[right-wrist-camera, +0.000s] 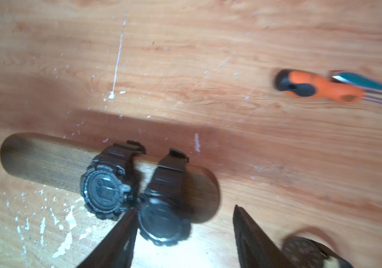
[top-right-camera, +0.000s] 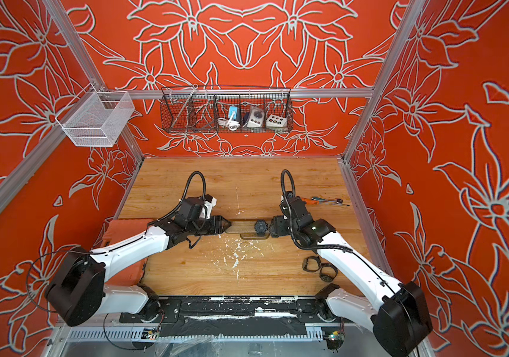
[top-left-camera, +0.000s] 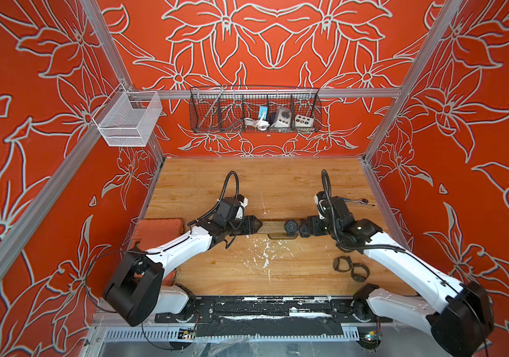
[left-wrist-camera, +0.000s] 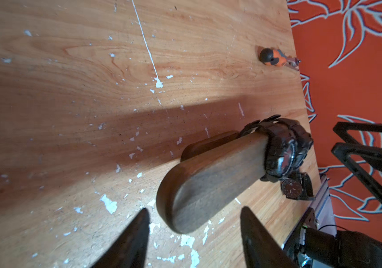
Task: Place watch on stand
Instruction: Place the watch on the stand.
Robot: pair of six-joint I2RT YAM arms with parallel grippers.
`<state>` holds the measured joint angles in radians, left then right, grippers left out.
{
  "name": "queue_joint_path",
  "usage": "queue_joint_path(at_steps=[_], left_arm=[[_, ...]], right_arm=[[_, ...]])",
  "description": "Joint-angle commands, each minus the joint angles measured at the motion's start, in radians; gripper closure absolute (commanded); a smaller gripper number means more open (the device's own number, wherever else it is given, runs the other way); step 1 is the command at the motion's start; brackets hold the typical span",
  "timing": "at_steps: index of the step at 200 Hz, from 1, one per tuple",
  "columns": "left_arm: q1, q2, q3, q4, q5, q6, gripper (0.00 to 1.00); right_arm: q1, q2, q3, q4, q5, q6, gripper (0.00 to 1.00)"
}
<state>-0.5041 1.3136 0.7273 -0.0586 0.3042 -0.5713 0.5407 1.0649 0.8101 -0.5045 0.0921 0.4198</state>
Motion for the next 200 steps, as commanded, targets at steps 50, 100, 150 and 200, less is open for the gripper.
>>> queue_joint_path(at_steps=[50,100,150,200], left_arm=[[-0.001,-0.191,-0.077,-0.072,-0.154,-0.012,0.27],[0.010,-0.366,-0.165,-0.097,-0.229,-0.041,0.24],[0.016,-0.478,-0.234,-0.110,-0.277,-0.047,0.23],[0.018,-0.532,-0.266,-0.114,-0.280,-0.045,0.22]], right_arm=[[-0.142,-0.109,-0.016,-0.232,0.147,0.134,0.34],[-0.260,-0.098,-0.035,-0.324,0.120,0.160,0.38],[-0.289,-0.047,-0.054,-0.336,0.116,0.182,0.39],[-0.293,-0.018,-0.087,-0.317,0.112,0.195,0.42]])
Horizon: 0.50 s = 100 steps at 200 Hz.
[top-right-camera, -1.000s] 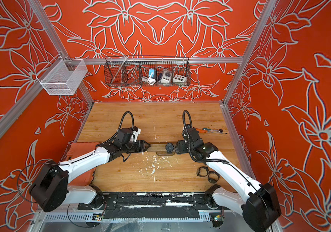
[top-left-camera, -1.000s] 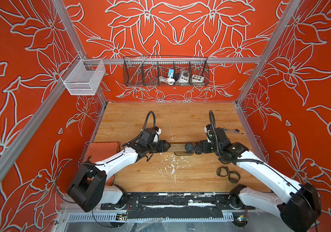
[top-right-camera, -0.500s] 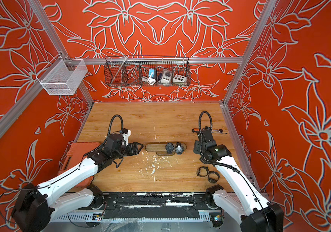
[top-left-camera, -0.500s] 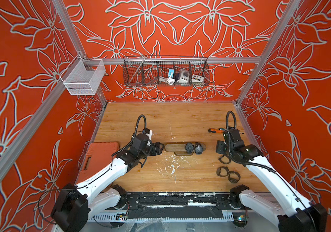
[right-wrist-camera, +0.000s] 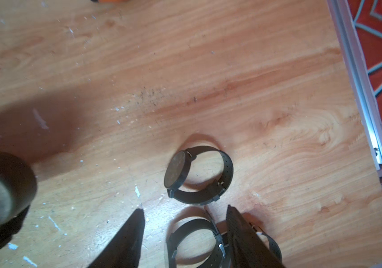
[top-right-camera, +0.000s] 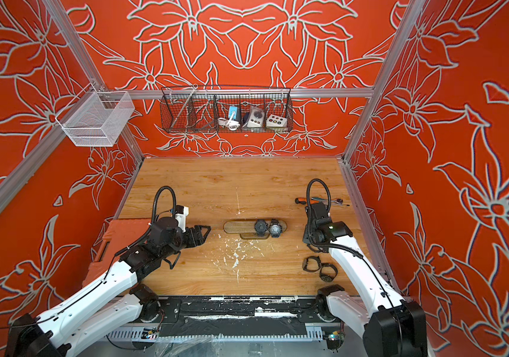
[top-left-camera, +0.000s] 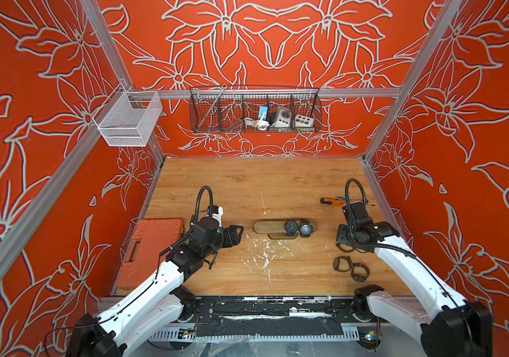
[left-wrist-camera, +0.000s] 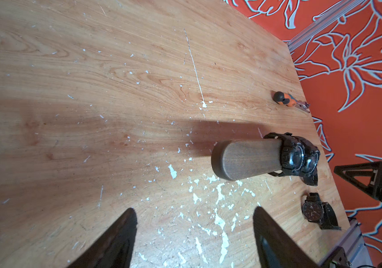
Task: Place watch on stand
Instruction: Place the watch on the stand, then pick up the watch at the center of the board.
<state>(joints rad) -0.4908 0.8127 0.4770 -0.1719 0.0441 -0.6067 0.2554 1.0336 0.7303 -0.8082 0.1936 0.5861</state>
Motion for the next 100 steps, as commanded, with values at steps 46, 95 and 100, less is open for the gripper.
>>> queue_joint_path(at_steps=[46,95,100], left_arm=[[0.006,-0.012,-0.017,0.016,-0.014,0.005,0.22],[0.007,-0.013,-0.040,0.034,-0.013,0.002,0.21],[0.008,-0.014,-0.039,0.033,-0.013,0.003,0.21]], right_arm=[[-0.007,0.039,-0.009,0.010,0.006,0.021,0.47],[-0.008,0.118,-0.013,0.063,-0.022,0.017,0.51],[-0.008,0.125,-0.016,0.073,-0.027,0.019,0.51]])
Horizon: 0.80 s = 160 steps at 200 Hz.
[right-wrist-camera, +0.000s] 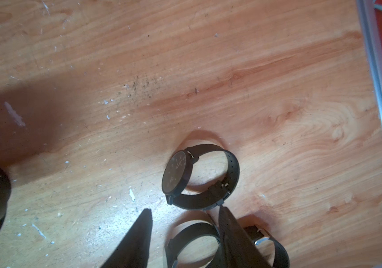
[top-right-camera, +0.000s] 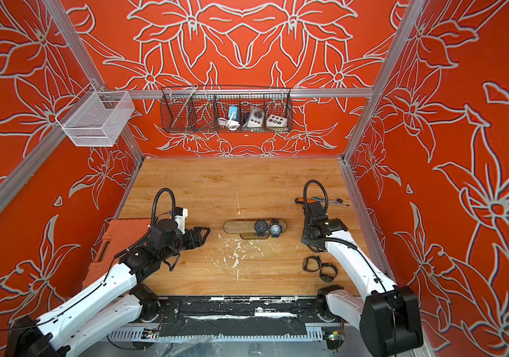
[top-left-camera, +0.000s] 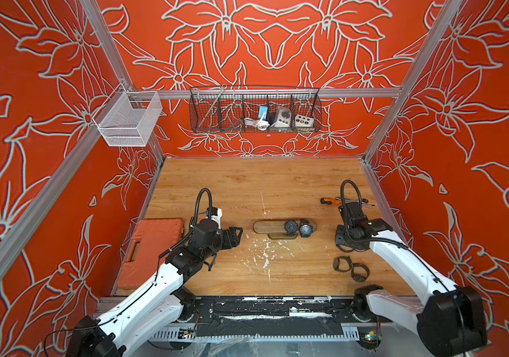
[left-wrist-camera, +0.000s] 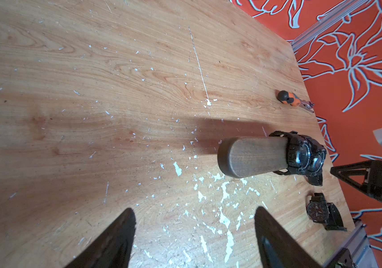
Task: Place watch on stand
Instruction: Pick up the watch at the center of the board.
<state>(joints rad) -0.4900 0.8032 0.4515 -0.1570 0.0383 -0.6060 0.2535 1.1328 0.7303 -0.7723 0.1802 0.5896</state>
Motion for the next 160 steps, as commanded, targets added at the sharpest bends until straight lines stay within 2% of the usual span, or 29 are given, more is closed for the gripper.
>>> queue_joint_path(at_steps=[1,102,146,160], left_arm=[[0.007,-0.004,-0.013,0.018,-0.008,0.003,0.21],[0.008,-0.009,-0.025,0.043,0.006,0.008,0.20],[0.008,-0.003,-0.026,0.047,0.010,0.006,0.20],[0.008,-0.006,-0.029,0.047,0.009,0.008,0.20]], right_arm=[[-0.006,0.027,-0.016,0.039,-0.014,0.016,0.51],[-0.060,0.141,-0.043,0.131,-0.071,0.019,0.55],[-0.075,0.185,-0.049,0.177,-0.078,0.011,0.64],[-0.075,0.192,-0.044,0.178,-0.084,0.006,0.70]])
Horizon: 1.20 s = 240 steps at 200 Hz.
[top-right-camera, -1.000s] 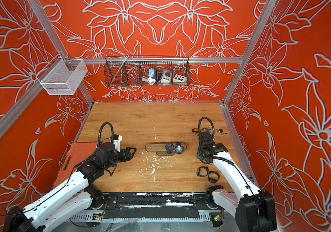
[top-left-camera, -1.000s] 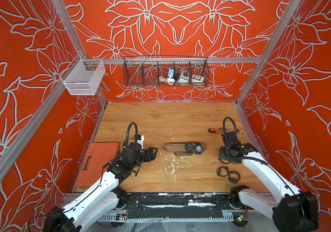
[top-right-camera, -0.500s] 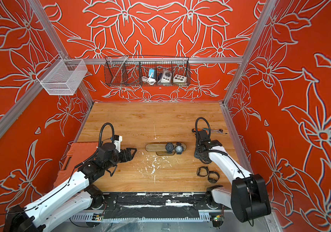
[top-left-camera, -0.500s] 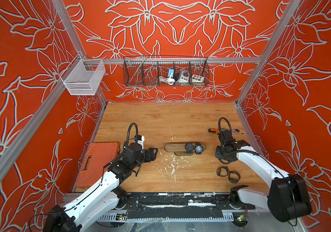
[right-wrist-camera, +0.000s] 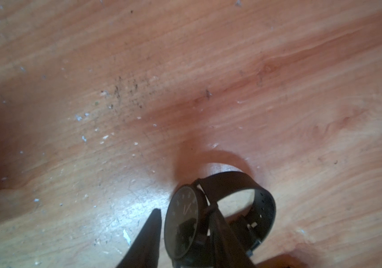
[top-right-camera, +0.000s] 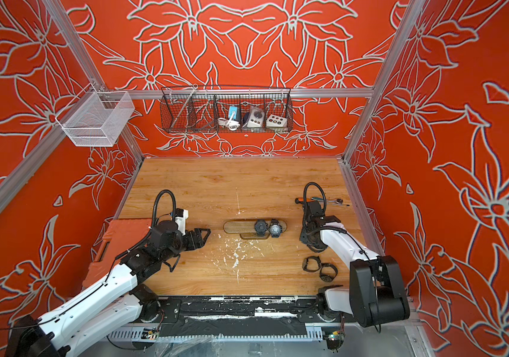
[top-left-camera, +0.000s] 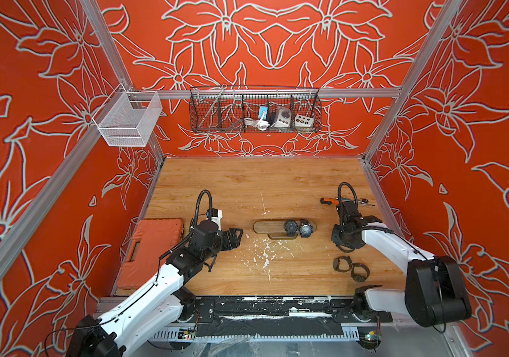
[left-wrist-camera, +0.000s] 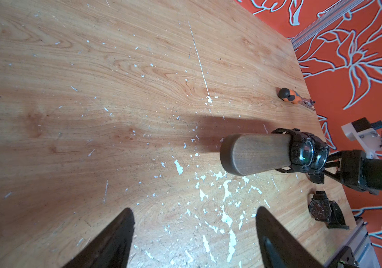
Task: Place watch on stand
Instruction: Pick up the watch at the center of the board.
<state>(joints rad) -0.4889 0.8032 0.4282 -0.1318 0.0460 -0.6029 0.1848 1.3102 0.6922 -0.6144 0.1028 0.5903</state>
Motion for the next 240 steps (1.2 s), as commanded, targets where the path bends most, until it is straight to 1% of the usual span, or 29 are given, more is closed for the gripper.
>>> queue_joint_path(at_steps=[1,29,52,95,120,142,161,191,223,240], left_arm=[[0.007,-0.006,-0.006,0.022,0.002,0.005,0.20],[0.007,-0.006,-0.003,0.024,0.003,0.007,0.20],[0.007,-0.004,-0.003,0.027,0.004,0.008,0.19],[0.007,0.004,-0.003,0.038,0.013,0.008,0.19],[0.007,0.003,0.002,0.049,0.040,0.013,0.20],[0.007,-0.004,0.019,0.064,0.085,0.009,0.20],[0.007,0.000,0.035,0.085,0.131,0.006,0.20],[0.007,0.026,0.058,0.127,0.201,0.009,0.21],[-0.002,0.048,0.062,0.188,0.276,0.008,0.24],[-0.015,0.054,0.068,0.206,0.294,0.015,0.25]], right_arm=[[-0.006,0.014,-0.006,0.021,-0.006,0.005,0.70],[-0.006,0.001,-0.010,0.035,-0.019,-0.004,0.82],[-0.006,-0.033,-0.022,0.051,-0.039,-0.016,0.89],[-0.006,-0.159,-0.034,0.079,-0.147,-0.056,0.98],[-0.006,-0.256,-0.024,0.084,-0.245,-0.092,1.00],[-0.005,-0.357,-0.016,0.102,-0.365,-0.123,1.00],[-0.006,-0.425,0.001,0.108,-0.444,-0.131,1.00],[-0.002,-0.502,0.012,0.163,-0.607,-0.127,1.00],[0.008,-0.566,0.006,0.229,-0.697,-0.117,1.00],[0.015,-0.583,0.004,0.258,-0.736,-0.114,1.00]])
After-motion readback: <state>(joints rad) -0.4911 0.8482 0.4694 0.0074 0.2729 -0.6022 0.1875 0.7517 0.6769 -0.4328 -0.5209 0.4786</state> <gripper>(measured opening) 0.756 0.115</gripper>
